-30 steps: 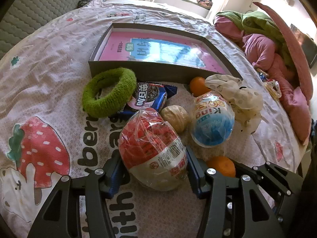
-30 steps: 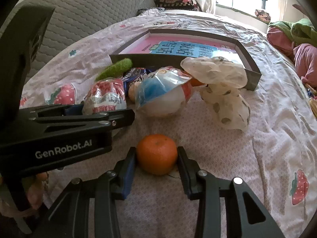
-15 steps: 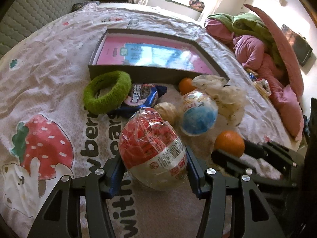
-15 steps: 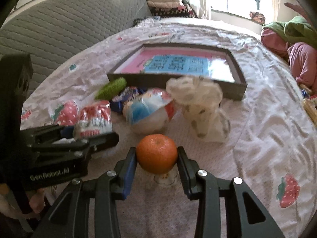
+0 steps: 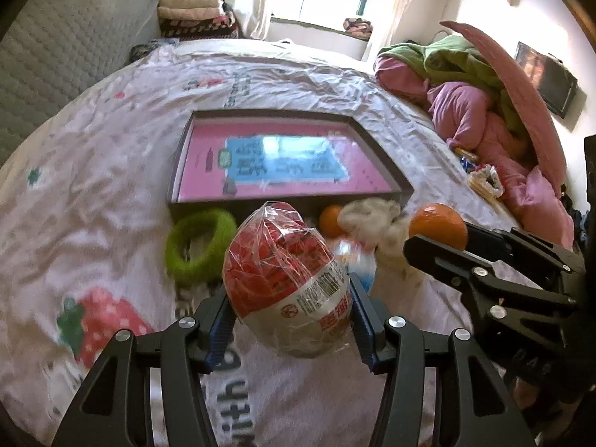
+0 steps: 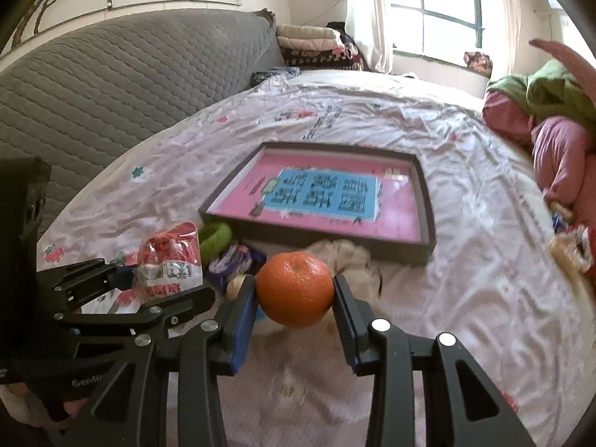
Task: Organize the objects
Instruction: 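Carry the egg with the left tool while the right tool carries the tangerine to the tray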
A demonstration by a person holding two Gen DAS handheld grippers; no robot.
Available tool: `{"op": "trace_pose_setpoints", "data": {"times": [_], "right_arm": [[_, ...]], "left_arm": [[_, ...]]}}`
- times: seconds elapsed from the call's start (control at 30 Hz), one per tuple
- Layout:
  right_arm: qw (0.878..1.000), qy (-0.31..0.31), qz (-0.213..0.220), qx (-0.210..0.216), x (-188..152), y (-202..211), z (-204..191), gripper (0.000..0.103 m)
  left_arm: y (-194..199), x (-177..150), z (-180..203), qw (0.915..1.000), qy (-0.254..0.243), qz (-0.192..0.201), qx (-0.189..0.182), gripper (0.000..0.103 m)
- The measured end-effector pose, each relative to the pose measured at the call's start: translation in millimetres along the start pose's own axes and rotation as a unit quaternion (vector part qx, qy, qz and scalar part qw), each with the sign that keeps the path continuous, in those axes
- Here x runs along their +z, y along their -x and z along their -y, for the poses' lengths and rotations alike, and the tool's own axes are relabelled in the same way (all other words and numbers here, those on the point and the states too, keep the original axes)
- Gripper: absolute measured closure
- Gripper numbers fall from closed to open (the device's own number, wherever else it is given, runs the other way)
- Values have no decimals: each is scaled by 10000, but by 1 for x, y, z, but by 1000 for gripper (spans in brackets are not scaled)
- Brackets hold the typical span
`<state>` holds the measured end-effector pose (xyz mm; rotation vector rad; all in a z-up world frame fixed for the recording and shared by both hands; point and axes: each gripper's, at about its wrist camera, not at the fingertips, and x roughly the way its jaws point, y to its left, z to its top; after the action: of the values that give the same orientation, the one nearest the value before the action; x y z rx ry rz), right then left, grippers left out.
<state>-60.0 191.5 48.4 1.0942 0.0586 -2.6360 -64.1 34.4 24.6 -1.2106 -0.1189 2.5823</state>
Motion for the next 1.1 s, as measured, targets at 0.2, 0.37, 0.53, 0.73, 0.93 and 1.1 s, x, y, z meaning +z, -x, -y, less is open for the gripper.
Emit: {"op": "trace_pose_setpoints", "data": {"times": [0.2, 0.37, 0.53, 0.73, 0.93, 1.1], "right_arm": [[9999, -38, 114, -75, 30, -11, 11, 63], [9996, -180, 130, -159, 41, -24, 26, 63], [9993, -200, 117, -307, 49, -40, 36, 63], [9986, -169, 114, -495, 60, -62, 50, 63], [9979, -242, 21, -592, 69, -85, 68, 63], [9984, -237, -120, -506, 73, -105, 78, 63]], "left_arm": [[-9, 35, -3, 9997, 45, 181, 186, 46], [-22, 57, -12, 9991, 121, 240, 332, 46], [-39, 75, -17, 9984, 82, 279, 484, 46], [-68, 89, -27, 9985, 94, 149, 514, 46], [-96, 99, -35, 9981, 35, -14, 621, 46], [-114, 103, -44, 9983, 61, -168, 552, 46]]}}
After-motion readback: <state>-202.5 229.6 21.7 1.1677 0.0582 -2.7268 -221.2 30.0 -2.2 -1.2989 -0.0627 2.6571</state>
